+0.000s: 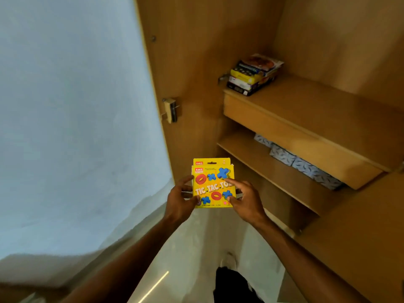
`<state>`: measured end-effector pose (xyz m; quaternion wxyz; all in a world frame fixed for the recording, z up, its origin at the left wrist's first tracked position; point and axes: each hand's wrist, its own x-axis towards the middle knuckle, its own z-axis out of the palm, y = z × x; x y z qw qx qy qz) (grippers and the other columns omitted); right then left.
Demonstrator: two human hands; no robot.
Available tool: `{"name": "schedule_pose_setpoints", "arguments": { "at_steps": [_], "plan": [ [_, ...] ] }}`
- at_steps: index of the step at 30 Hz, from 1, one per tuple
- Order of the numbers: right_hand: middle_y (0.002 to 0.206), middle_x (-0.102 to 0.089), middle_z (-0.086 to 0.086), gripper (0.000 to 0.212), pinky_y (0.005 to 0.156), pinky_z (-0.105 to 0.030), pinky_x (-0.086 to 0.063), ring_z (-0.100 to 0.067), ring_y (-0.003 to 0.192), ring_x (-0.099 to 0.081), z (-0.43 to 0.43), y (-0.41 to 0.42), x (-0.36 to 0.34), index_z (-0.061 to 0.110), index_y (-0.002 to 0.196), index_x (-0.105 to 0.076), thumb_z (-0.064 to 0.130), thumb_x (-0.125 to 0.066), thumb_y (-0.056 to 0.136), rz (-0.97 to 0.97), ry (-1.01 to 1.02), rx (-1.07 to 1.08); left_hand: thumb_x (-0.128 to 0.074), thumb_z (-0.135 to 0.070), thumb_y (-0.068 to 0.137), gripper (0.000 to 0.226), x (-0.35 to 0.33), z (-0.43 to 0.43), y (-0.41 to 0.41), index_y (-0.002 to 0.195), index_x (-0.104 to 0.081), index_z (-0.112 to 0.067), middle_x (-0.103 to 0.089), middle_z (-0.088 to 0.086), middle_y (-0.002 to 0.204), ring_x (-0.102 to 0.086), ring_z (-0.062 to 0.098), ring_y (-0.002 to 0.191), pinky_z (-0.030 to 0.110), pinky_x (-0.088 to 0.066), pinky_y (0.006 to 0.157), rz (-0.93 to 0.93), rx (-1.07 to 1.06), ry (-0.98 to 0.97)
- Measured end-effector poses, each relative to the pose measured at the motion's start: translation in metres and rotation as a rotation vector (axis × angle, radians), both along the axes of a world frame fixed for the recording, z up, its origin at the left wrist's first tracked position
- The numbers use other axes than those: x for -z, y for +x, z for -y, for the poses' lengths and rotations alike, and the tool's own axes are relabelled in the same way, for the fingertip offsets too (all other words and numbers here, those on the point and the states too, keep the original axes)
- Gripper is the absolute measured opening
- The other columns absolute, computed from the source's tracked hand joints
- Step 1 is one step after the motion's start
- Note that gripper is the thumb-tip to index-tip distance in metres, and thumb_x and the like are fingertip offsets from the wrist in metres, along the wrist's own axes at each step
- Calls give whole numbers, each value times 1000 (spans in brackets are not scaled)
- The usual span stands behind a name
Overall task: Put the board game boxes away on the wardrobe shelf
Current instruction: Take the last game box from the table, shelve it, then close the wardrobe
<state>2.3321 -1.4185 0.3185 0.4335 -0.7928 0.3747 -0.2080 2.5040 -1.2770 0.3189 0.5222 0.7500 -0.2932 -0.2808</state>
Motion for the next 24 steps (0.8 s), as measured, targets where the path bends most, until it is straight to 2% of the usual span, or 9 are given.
{"name": "schedule_pose_setpoints", "arguments": {
  "at_steps": [3, 7, 11, 15, 17, 19, 22, 24],
  "plan": [
    [119, -58, 1, 58, 78, -25, -60, -12, 101, -64, 60, 8, 1, 35, 126, -61, -1, -70, 81, 54, 26, 76, -76, -11, 80, 60, -4, 74, 18, 132, -53, -29, -66, 6, 104, -67, 22, 93, 40, -62, 72, 8, 91, -6],
    [122, -55, 3, 57, 80, -23, -59, -9, 103, -64, 133, 17, -6, 26, 129, -60, -4, -68, 82, 109, -22, 185, -75, -6, 80, 60, -11, 169, 35, 131, -52, -28, -65, 3, 102, -66, 23, 93, 32, -59, 68, 13, 174, -50],
    [130, -51, 2, 57, 84, -24, -58, -10, 111, -60, 225, 22, -18, 24, 130, -59, -5, -67, 82, 123, -76, 230, -72, 0, 82, 57, -28, 273, 42, 130, -53, -22, -65, 1, 100, -65, 15, 88, 20, -55, 61, 3, 213, -81],
    [126, -52, -1, 57, 80, -10, -51, -14, 109, -61, 317, 25, -37, 20, 123, -64, -11, -65, 75, 163, -186, 263, -71, 6, 79, 59, -45, 367, 49, 131, -54, -16, -65, 1, 95, -64, 25, 89, 39, -57, 74, 9, 265, -136],
    [124, -52, -1, 56, 77, -8, -50, -12, 107, -62, 360, 33, -48, 18, 122, -65, -13, -63, 75, 174, -190, 280, -72, 5, 78, 59, -56, 412, 58, 129, -54, -19, -64, -1, 93, -63, 21, 84, 37, -56, 74, 25, 275, -143],
    [124, -51, -1, 56, 79, -12, -52, -12, 107, -62, 397, 44, -57, 17, 121, -66, -13, -63, 75, 198, -190, 299, -73, 1, 79, 58, -67, 453, 68, 128, -55, -22, -66, 4, 95, -66, 20, 83, 35, -58, 69, 51, 280, -150],
    [125, -51, 1, 54, 87, -26, -56, -14, 110, -62, 458, 59, -69, 18, 120, -66, -11, -64, 75, 244, -219, 316, -74, -2, 80, 57, -81, 517, 86, 131, -54, -18, -68, 5, 100, -68, 22, 88, 35, -60, 69, 97, 293, -179],
    [125, -51, 0, 52, 86, -27, -56, -14, 108, -62, 491, 71, -80, 18, 119, -67, -11, -65, 75, 257, -226, 338, -73, -2, 81, 53, -91, 553, 96, 130, -54, -14, -67, 4, 101, -68, 21, 89, 33, -60, 70, 119, 293, -198]
  ]
}}
